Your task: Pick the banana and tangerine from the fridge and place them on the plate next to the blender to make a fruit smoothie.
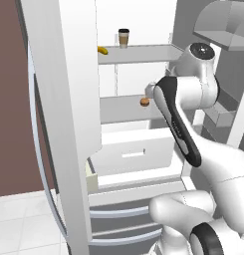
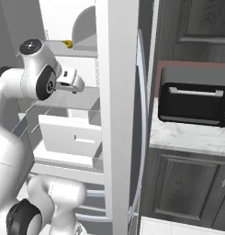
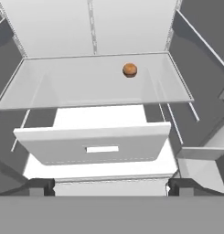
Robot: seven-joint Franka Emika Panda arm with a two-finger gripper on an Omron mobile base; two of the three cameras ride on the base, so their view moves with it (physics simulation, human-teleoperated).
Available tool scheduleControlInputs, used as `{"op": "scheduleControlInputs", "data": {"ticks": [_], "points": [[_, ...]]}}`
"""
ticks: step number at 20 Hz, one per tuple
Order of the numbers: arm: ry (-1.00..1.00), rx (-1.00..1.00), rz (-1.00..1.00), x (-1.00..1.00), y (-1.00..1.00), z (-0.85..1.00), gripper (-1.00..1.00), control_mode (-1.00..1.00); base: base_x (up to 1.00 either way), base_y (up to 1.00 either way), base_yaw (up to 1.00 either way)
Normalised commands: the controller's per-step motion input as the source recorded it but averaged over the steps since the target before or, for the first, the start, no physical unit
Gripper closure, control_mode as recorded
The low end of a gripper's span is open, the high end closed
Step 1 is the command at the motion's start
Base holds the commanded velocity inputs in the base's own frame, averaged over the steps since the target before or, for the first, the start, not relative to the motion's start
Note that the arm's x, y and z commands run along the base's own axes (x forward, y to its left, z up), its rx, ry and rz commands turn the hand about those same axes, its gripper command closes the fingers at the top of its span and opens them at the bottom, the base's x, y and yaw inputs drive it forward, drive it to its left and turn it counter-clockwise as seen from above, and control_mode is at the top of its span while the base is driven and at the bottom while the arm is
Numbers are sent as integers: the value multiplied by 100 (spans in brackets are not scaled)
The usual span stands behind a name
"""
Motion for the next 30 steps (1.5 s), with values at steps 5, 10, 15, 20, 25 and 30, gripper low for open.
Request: {"op": "scheduleControlInputs", "data": {"ticks": [5,10,15,20,25,30], "points": [[1,-15,-6,57,0,-77,-100,-100,0,0,0],[0,-7,-7,59,0,-44,-100,-100,0,0,0],[5,0,-7,67,-1,-6,-100,-100,0,0,0],[1,-4,-3,21,-2,-13,-100,-100,0,0,0],[0,-2,-3,62,-2,-19,-100,-100,0,0,0],[0,0,-2,60,-17,-11,-100,-100,0,0,0]]}}
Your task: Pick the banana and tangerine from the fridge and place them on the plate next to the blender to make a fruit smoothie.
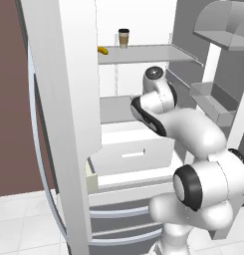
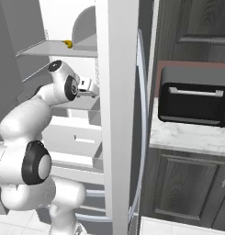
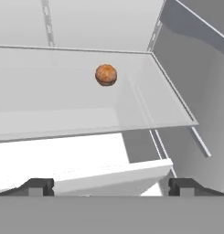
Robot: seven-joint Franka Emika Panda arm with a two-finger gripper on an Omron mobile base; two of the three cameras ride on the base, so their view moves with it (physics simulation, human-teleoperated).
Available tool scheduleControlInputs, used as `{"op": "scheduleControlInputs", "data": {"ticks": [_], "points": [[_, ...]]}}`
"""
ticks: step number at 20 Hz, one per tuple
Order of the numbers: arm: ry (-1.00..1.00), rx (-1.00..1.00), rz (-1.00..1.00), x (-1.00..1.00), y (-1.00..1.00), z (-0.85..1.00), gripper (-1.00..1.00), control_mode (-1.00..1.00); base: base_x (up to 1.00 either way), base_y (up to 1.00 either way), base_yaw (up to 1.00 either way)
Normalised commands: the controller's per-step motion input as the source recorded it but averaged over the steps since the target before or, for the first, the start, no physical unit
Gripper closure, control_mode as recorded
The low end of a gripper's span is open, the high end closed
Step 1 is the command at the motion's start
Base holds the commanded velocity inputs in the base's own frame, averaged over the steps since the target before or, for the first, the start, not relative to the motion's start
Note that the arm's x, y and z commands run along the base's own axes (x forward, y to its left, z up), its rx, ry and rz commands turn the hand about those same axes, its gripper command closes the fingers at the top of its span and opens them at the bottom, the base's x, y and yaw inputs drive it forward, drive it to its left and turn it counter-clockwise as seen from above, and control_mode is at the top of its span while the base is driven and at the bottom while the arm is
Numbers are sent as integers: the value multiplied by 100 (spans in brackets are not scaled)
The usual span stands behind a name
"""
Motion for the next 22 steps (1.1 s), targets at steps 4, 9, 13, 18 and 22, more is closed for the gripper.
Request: {"op": "scheduleControlInputs", "data": {"ticks": [4,9,13,18,22], "points": [[0,0,-2,54,-12,0,-100,-100,0,0,0],[0,0,-4,44,-4,-7,-100,-100,0,0,0],[0,0,-12,31,0,-17,-100,-100,0,0,0],[0,0,-14,49,-2,-21,-100,-100,0,0,0],[0,0,-11,50,0,-26,-100,-100,0,0,0]]}}
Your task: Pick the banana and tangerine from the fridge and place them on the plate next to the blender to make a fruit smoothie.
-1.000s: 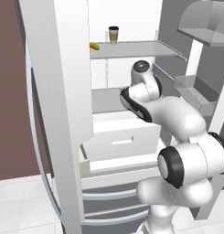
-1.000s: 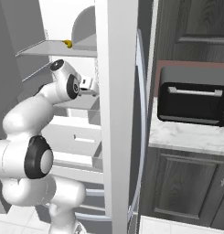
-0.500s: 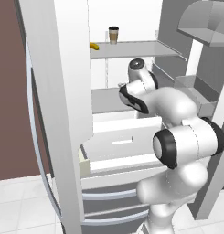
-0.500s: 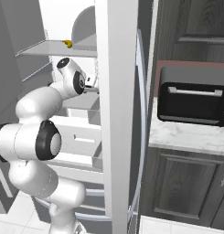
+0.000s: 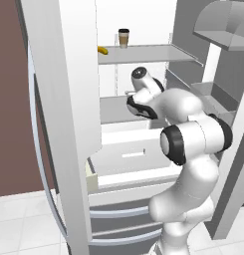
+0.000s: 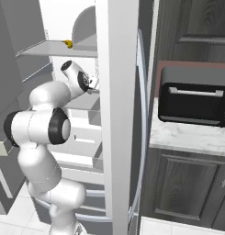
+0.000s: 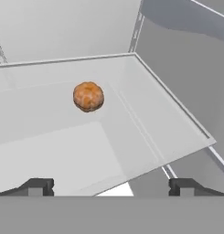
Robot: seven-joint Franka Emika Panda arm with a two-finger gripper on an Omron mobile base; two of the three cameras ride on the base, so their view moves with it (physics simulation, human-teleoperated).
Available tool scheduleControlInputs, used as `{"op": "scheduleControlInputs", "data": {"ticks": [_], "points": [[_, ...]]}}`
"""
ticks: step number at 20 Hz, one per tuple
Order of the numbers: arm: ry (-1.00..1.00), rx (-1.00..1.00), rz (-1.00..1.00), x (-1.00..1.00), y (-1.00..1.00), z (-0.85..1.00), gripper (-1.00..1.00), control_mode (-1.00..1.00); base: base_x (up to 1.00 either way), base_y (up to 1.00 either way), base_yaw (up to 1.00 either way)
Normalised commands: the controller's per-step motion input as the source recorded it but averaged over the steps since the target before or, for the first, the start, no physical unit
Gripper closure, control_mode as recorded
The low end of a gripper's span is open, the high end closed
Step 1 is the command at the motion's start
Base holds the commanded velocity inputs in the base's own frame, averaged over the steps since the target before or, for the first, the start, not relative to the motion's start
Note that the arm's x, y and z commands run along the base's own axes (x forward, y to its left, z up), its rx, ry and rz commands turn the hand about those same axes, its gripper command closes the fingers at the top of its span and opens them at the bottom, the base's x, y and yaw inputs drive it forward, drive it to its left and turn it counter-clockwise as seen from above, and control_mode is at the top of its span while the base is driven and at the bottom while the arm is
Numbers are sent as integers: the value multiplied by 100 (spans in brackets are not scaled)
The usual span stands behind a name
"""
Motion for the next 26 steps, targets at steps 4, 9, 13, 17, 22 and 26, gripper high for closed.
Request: {"op": "scheduleControlInputs", "data": {"ticks": [4,9,13,17,22,26], "points": [[0,0,-6,47,0,-25,-100,-100,0,0,0],[0,0,0,39,-12,-23,-100,-100,0,0,0],[0,1,0,36,-13,-28,-100,-100,0,0,0],[0,0,2,36,-12,-29,-100,-100,0,0,0],[2,0,1,57,-1,-16,-100,-100,0,0,0],[3,1,0,63,-2,-14,-100,-100,0,0,0]]}}
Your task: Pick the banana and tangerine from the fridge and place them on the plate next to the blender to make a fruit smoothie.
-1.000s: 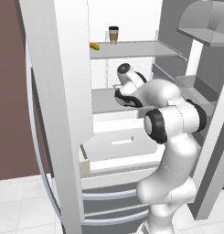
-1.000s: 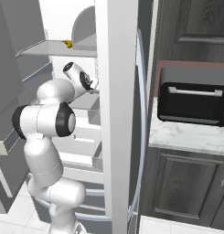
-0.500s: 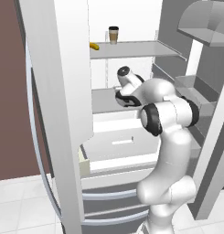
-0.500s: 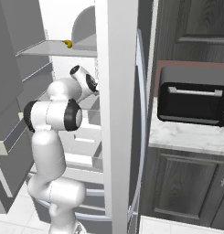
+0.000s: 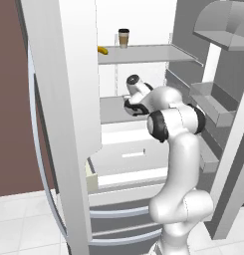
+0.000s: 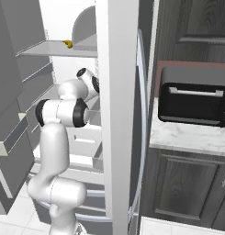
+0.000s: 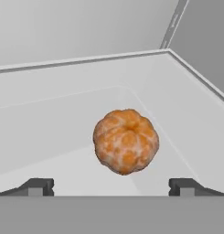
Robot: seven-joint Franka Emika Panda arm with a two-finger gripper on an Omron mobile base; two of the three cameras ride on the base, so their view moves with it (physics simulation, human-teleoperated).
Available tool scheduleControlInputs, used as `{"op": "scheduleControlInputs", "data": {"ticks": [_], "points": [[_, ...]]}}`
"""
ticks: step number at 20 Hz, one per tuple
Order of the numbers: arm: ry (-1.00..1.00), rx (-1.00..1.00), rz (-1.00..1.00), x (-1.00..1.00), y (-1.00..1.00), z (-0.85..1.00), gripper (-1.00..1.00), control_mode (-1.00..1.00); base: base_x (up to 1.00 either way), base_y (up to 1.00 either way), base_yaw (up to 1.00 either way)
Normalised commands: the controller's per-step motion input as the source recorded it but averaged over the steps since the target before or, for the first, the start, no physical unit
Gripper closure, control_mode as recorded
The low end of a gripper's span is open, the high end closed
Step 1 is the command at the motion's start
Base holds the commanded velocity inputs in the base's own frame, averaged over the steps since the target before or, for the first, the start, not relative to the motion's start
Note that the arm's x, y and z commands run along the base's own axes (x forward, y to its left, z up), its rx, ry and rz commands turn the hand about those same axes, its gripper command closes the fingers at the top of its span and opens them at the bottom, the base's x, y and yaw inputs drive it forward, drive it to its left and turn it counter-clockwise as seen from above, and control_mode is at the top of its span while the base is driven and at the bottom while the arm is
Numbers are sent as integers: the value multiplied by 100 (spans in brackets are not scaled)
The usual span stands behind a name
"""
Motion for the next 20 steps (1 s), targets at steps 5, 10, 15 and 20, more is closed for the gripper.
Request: {"op": "scheduleControlInputs", "data": {"ticks": [5,10,15,20], "points": [[3,2,2,57,-12,-16,-100,-100,0,0,0],[0,4,1,49,-18,-13,-100,-100,0,0,0],[0,2,1,22,-14,-29,-100,-100,0,0,0],[-2,0,1,0,-9,-57,-100,-100,0,0,0]]}}
